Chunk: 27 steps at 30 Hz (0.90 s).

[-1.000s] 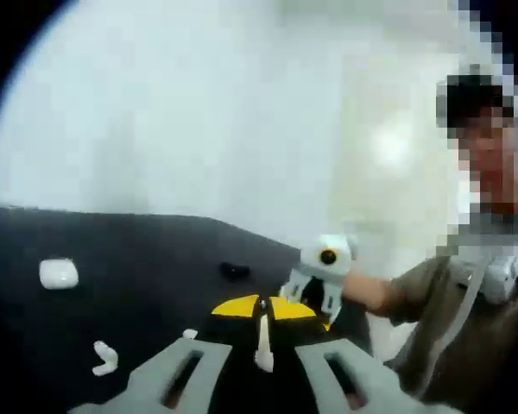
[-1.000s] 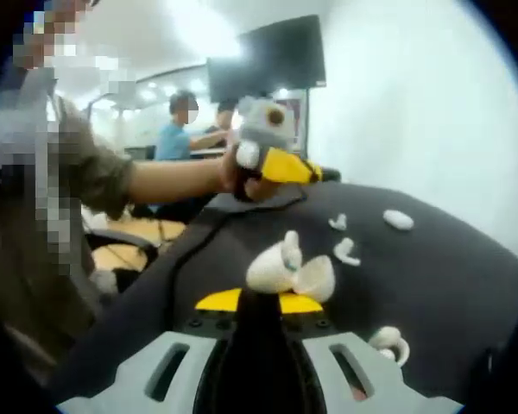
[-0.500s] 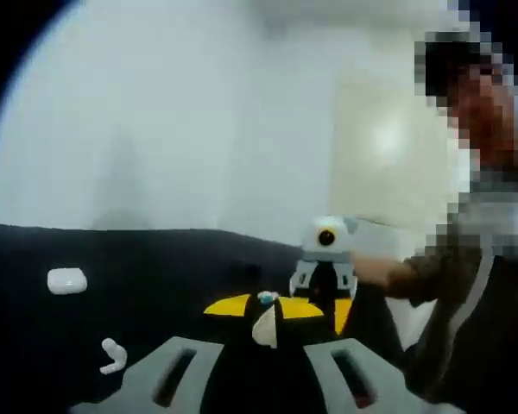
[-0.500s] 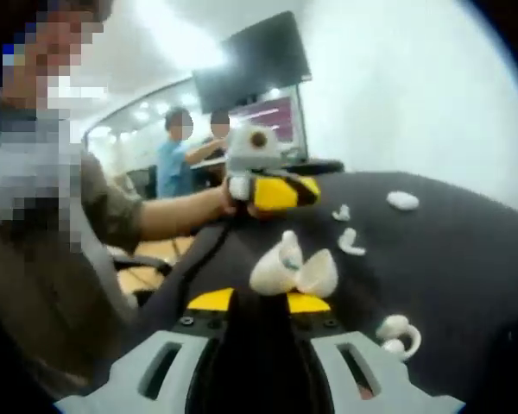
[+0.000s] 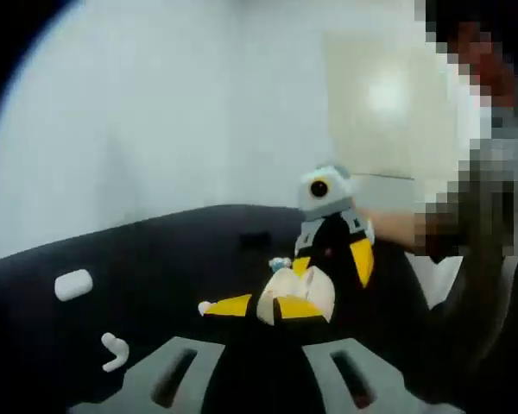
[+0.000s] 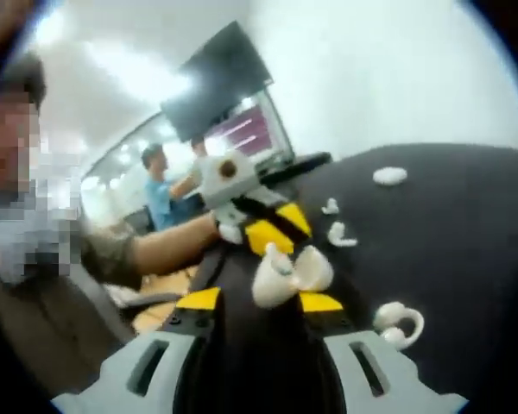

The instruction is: Pick up three earphones and place each one into its charging case using tactile feedback, ensure that each earphone is properly inserted and securely positioned inside the case.

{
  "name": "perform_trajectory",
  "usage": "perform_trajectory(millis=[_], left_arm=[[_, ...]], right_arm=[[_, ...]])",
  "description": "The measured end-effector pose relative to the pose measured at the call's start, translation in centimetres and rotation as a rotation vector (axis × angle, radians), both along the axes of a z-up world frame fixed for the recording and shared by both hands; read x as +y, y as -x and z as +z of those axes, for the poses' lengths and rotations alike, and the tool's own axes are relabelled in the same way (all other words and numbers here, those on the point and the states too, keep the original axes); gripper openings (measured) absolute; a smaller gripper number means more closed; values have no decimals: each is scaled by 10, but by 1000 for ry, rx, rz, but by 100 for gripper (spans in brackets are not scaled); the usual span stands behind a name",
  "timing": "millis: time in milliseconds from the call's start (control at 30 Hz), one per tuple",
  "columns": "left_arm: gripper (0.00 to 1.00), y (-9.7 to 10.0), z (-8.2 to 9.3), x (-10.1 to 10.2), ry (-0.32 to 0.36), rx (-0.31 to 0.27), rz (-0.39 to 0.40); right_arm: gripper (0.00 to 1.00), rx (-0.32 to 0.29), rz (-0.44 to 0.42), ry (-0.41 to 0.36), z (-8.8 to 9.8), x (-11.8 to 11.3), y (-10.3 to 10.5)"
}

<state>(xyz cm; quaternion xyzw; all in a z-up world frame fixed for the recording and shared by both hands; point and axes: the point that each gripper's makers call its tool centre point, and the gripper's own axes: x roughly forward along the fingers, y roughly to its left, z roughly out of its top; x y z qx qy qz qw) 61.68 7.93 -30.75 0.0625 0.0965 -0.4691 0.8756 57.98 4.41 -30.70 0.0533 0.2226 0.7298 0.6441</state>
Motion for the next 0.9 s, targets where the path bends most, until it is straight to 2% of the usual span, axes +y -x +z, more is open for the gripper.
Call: perform_trajectory(millis=[100, 267, 433, 500, 533, 600, 633, 700, 800, 900], left_arm=[[7, 5, -3, -7, -34, -26, -18], [7, 6, -2, -8, -47, -60, -20], [6, 5, -1, -8, -47, -73, -23], [6, 7, 1, -7, -49, -89, -19], [6, 7, 4, -8, -50, -126, -20], [6, 8, 5, -9, -55, -140, -21], [6, 8, 4, -8, -57, -144, -23], [7, 9, 5, -7, -52, -142, -30], [7, 11, 8, -5, -38, -150, -36], [8, 13, 11, -5, -25, -165, -44]], right_arm=[[31, 8, -11, 10, -1, 1, 0], [23, -33, -36, 28, -5, 0, -3], [23, -34, -31, 31, -5, 0, -2], [22, -53, -26, 28, -4, 0, 0], [22, -80, -20, 25, -4, 0, 1], [22, -156, -3, 12, -3, -1, 2], [22, -163, -5, 9, -3, -1, 4], [22, -228, 10, 0, -2, -1, 6], [22, -261, 12, 7, -5, 0, 7], [22, -322, 22, 14, -7, -2, 9]])
